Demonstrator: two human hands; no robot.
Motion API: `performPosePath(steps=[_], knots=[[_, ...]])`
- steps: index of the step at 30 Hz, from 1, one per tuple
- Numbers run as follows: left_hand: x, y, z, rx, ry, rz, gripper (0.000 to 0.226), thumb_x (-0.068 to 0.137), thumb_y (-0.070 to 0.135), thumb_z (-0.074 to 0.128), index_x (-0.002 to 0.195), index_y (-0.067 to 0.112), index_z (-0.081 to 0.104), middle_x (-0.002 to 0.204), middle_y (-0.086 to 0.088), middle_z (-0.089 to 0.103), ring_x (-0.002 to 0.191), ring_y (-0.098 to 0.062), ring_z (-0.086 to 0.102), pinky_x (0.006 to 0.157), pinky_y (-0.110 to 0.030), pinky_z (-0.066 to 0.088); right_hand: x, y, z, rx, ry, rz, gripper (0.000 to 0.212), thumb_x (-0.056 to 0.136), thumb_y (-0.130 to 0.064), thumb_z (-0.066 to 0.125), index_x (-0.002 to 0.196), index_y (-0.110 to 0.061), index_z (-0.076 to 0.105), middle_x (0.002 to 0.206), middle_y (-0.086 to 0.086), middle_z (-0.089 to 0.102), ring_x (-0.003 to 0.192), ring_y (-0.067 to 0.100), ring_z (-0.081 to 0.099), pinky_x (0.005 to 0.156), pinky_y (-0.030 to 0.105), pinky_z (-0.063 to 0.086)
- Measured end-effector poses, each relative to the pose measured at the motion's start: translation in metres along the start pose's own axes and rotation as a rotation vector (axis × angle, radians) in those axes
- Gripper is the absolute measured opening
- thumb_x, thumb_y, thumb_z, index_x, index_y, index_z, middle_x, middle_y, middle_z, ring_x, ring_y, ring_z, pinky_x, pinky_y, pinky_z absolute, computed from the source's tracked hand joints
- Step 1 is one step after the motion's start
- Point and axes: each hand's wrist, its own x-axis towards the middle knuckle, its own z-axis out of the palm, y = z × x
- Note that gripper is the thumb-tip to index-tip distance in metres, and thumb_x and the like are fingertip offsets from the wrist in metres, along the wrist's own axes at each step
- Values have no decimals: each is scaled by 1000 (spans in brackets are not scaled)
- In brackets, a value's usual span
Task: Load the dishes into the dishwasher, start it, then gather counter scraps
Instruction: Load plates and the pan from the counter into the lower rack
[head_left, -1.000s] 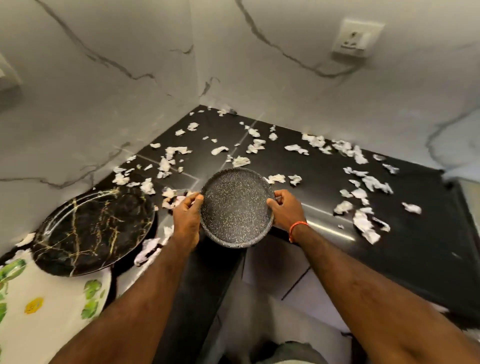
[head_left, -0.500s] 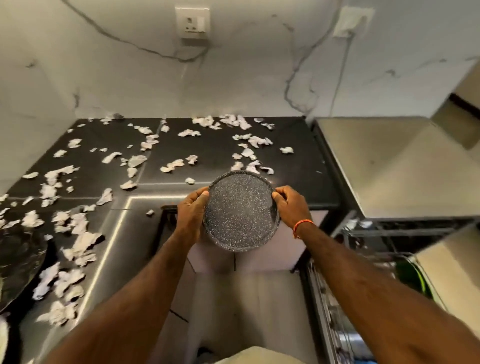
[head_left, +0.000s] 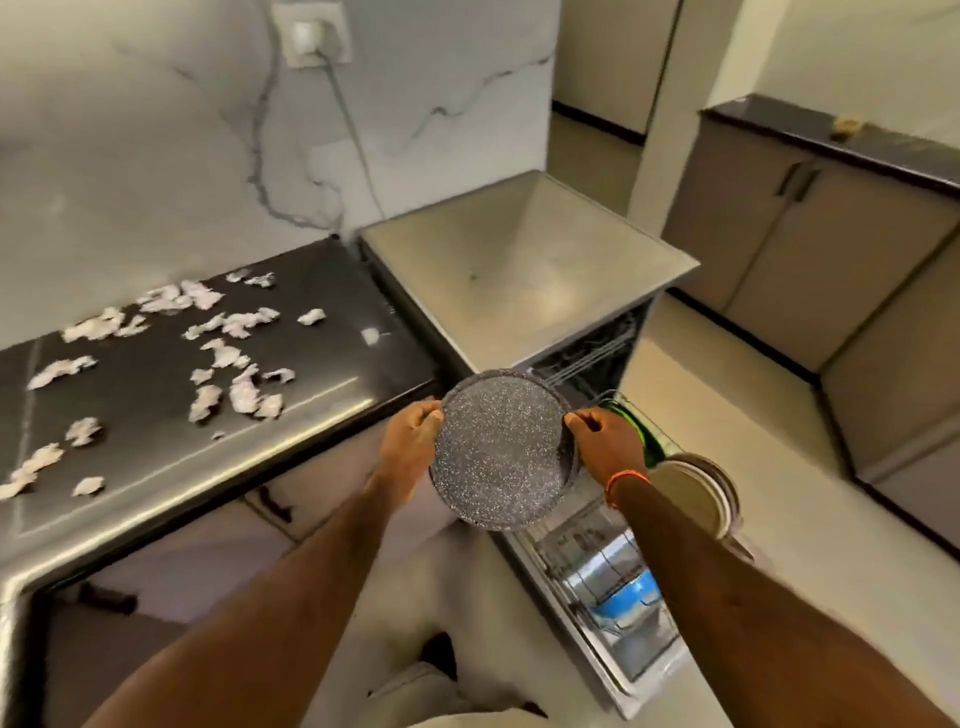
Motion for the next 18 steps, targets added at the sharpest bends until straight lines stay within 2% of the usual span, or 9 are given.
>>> performPosePath(steps=[3, 5, 7, 9, 10, 11, 14, 16, 18], knots=[[30, 20, 51, 93, -64, 34, 24, 103, 10, 53, 119, 9, 70, 104, -8, 71, 90, -16, 62, 74, -26, 50, 6, 37, -38, -3, 55, 90, 23, 94, -39, 63, 103, -22, 76, 99, 0, 75, 90, 19, 65, 79, 28, 46], [49, 26, 82, 151, -108, 39, 28, 102, 16, 57, 128, 11, 67, 93, 0, 67, 83, -14, 55, 66, -21, 43, 5, 58, -57, 23, 90, 142, 22, 95, -33, 63, 109, -21, 75, 102, 2, 75, 90, 20, 65, 79, 27, 45], [67, 33, 116, 238, -187, 70, 29, 101, 19, 59, 128, 14, 68, 82, 9, 66, 75, -16, 57, 60, -21, 41, 3, 82, -72, 38, 152, 215, 21, 94, -25, 65, 112, -17, 73, 102, 3, 74, 92, 21, 66, 79, 26, 43], [81, 41, 150, 311, -274, 102, 29, 101, 18, 59, 128, 15, 69, 79, -1, 72, 66, -26, 63, 58, -30, 50, 2, 109, -80, 8, 214, 273, 20, 90, -19, 69, 108, -12, 75, 101, 9, 75, 94, 27, 67, 80, 28, 42], [86, 43, 163, 337, -310, 108, 30, 101, 17, 60, 129, 15, 69, 89, -9, 76, 71, -31, 66, 64, -36, 55, 1, 121, -80, -5, 215, 309, 18, 89, -18, 70, 104, -10, 76, 99, 12, 74, 94, 30, 67, 80, 29, 43], [94, 42, 179, 374, -357, 120, 30, 100, 17, 60, 129, 15, 69, 101, -12, 76, 75, -28, 68, 70, -37, 57, 1, 135, -80, -4, 212, 369, 16, 89, -17, 70, 100, -8, 76, 98, 14, 74, 93, 31, 66, 80, 31, 45], [122, 24, 221, 469, -496, 163, 31, 99, 16, 60, 129, 16, 70, 107, -1, 75, 71, -4, 58, 65, -18, 52, 2, 167, -76, 28, 226, 549, 13, 89, -21, 68, 96, -12, 76, 95, 12, 75, 90, 30, 68, 83, 37, 53], [138, 8, 247, 517, -568, 172, 30, 98, 15, 60, 126, 15, 71, 112, -2, 75, 83, -6, 63, 71, -10, 47, 4, 185, -71, 57, 234, 621, 12, 88, -17, 68, 97, -12, 75, 95, 9, 75, 88, 27, 67, 81, 34, 52], [156, -12, 275, 552, -649, 154, 30, 97, 13, 60, 124, 14, 72, 115, 1, 72, 97, -9, 64, 79, -11, 45, 12, 204, -65, 86, 261, 683, 10, 87, -10, 66, 95, -9, 73, 90, 6, 72, 83, 24, 63, 74, 28, 44]])
